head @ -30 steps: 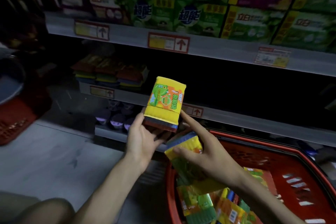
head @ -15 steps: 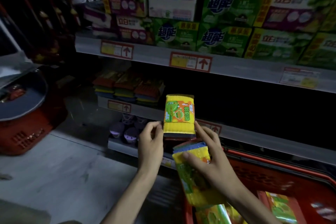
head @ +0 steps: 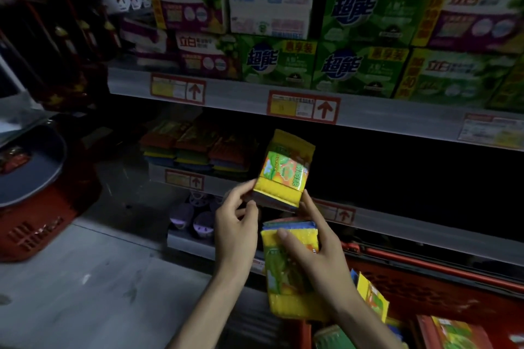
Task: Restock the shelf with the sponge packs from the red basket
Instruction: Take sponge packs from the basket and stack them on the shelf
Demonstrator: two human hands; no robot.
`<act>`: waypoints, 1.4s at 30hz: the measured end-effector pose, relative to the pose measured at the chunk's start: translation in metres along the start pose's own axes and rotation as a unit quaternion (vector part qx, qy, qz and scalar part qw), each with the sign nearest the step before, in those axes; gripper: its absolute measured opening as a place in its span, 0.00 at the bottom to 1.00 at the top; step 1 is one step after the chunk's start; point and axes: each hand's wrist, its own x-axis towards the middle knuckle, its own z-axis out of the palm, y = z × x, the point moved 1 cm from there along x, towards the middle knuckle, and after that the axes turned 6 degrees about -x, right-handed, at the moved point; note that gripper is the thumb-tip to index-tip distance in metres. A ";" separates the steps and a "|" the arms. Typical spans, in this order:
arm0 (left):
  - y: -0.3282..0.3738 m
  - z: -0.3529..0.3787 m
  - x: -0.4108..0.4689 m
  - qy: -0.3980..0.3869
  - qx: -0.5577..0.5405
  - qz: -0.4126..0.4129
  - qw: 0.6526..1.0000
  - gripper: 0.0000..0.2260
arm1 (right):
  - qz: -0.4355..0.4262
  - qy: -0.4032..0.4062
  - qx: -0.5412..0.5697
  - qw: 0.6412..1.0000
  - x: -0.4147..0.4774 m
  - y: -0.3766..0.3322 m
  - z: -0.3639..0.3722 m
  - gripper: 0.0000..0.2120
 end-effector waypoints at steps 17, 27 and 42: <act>-0.010 0.009 0.044 -0.023 -0.093 -0.105 0.990 0.19 | 0.083 0.032 0.121 0.989 0.049 0.002 0.029 0.39; -0.011 0.004 0.045 0.006 -0.078 -0.121 0.990 0.18 | 0.052 0.038 -0.001 0.998 0.059 0.002 0.035 0.43; -0.008 0.001 0.049 0.013 -0.074 -0.120 0.990 0.15 | 0.060 0.018 0.021 0.998 0.065 -0.014 0.032 0.24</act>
